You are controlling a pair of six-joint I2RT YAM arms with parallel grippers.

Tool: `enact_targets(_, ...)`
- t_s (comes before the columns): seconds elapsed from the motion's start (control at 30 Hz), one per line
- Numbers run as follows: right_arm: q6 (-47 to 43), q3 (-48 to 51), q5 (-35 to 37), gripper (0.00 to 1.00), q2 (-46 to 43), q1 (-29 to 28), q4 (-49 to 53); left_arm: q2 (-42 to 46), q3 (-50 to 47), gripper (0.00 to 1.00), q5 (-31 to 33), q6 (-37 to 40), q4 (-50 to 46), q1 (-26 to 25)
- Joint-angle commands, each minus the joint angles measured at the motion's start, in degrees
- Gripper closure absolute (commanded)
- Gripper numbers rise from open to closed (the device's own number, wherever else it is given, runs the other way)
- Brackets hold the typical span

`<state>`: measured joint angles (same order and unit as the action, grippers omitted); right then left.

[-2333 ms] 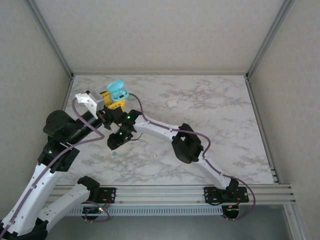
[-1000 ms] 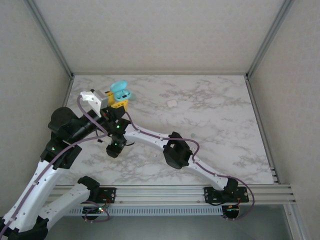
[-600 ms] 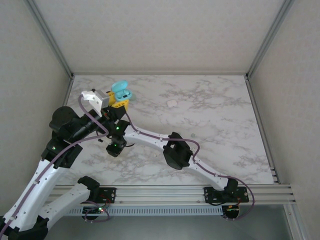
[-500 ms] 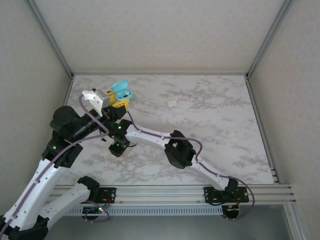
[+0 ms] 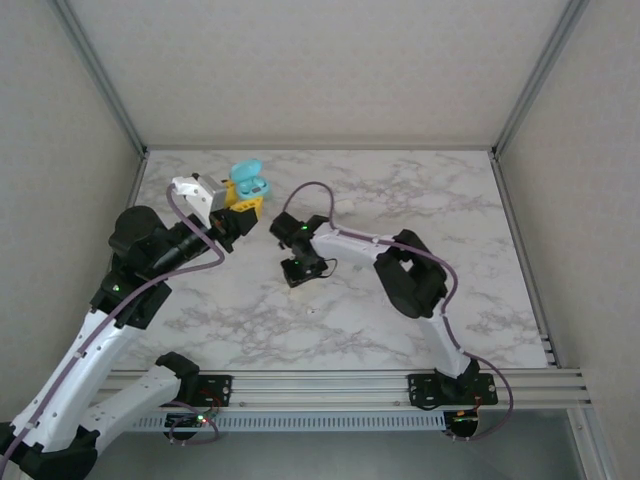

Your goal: Insert the wireless bluetooth earbuds into the charging case

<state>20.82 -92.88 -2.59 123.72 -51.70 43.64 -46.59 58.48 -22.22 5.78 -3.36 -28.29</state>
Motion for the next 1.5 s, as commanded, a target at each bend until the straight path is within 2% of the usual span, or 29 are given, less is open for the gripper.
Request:
enact_targets(0.0, 8.53, 7.98, 3.04, 0.63, -5.04, 2.77, -3.84, -0.58, -0.39, 0.73, -1.69, -1.19, 3.05, -0.27)
enact_targets(0.17, 9.57, 13.96, -2.27, 0.61, -9.43, 3.71, -9.07, -1.59, -0.56, 0.73, -2.02, -1.35, 3.55, -0.40)
enact_targets(0.3, 8.10, 13.49, -6.42, 0.57, -9.73, 3.70, -9.09, -2.10, -0.56, 0.73, -2.30, -1.47, 3.81, -0.36)
enact_targets(0.5, 4.08, 10.39, -10.90, 0.56, -9.11, 3.48, -6.73, -1.84, -0.86, 0.73, -2.04, -1.75, 3.75, -0.50)
enact_targets(0.83, 1.24, 8.13, -10.47, 0.56, -8.42, 1.74, -3.77, -1.57, -0.98, 0.73, -1.69, -1.59, 3.47, -0.51)
enact_targets(1.03, -1.32, 6.64, -4.48, 0.56, -8.90, 1.78, -1.92, -1.40, -0.99, 0.74, -1.69, -1.41, 3.31, -0.53)
enact_targets(1.17, -4.77, 3.10, -5.18, 0.57, -6.15, 1.42, 1.36, -1.23, -1.08, 0.73, -1.52, -1.31, 3.09, -0.53)
enact_targets(1.23, -6.02, 1.11, -3.01, 0.60, -4.57, 0.91, 3.33, -1.14, -1.08, 0.74, -1.45, -1.30, 3.10, -0.53)
enact_targets(1.47, -11.87, -6.42, -3.57, 0.60, 1.83, -0.35, 9.52, -1.14, -1.00, 0.73, -1.51, -1.34, 3.02, -0.49)
